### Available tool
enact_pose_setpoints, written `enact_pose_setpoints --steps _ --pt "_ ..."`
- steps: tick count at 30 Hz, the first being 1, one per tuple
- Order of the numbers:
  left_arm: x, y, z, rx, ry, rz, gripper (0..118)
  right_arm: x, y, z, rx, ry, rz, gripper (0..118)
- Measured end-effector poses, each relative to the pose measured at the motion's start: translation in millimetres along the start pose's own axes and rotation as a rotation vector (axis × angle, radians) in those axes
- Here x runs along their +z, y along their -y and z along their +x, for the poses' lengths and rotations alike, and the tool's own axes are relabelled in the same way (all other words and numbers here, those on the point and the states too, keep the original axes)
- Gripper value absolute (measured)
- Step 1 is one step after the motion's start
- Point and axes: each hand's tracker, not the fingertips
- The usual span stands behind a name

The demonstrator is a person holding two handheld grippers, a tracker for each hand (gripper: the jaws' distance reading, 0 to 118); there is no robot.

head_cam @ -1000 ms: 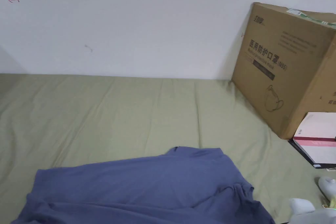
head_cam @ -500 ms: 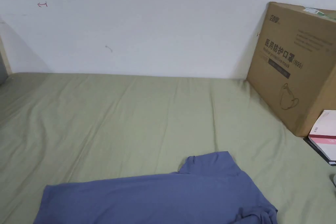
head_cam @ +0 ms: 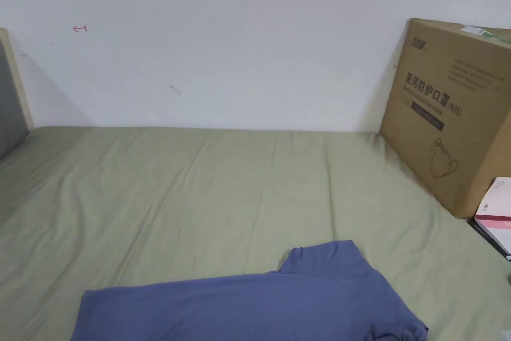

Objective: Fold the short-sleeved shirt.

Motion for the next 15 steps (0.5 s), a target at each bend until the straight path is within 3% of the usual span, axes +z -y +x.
enact_pose_setpoints --steps 2,4,5,6,7,8,11,15 --pt "13.9 -10.9 21.8 -0.074 -0.052 0.049 114 14.9 -5.5 -11.2 0.002 -0.043 0.050 107" --pt "23.7 -21.9 42.7 -0.144 -0.045 0.074 104 29.7 -9.6 -21.4 -0.020 -0.131 0.107 97" --pt "26.6 -25.2 51.0 -0.156 -0.030 0.079 88 39.1 -9.9 -29.2 -0.030 -0.172 0.147 81" --pt "28.4 -28.0 58.7 -0.173 -0.031 0.098 51 45.9 -10.4 -35.7 -0.049 -0.198 0.193 41" --pt "28.7 -29.4 66.0 -0.191 -0.026 0.114 16 49.4 -10.7 -41.2 -0.045 -0.220 0.225 13" --pt "25.6 -30.4 71.3 -0.210 -0.031 0.126 1 50.6 -11.5 -46.1 -0.048 -0.218 0.246 5" --pt "21.4 -32.6 79.8 -0.222 -0.019 0.157 1 44.3 -17.6 -51.8 -0.032 -0.323 0.263 2" --pt "-2.9 -65.1 68.4 -0.140 -0.016 0.133 1 34.9 -27.9 -71.9 0.055 -0.284 0.266 2"
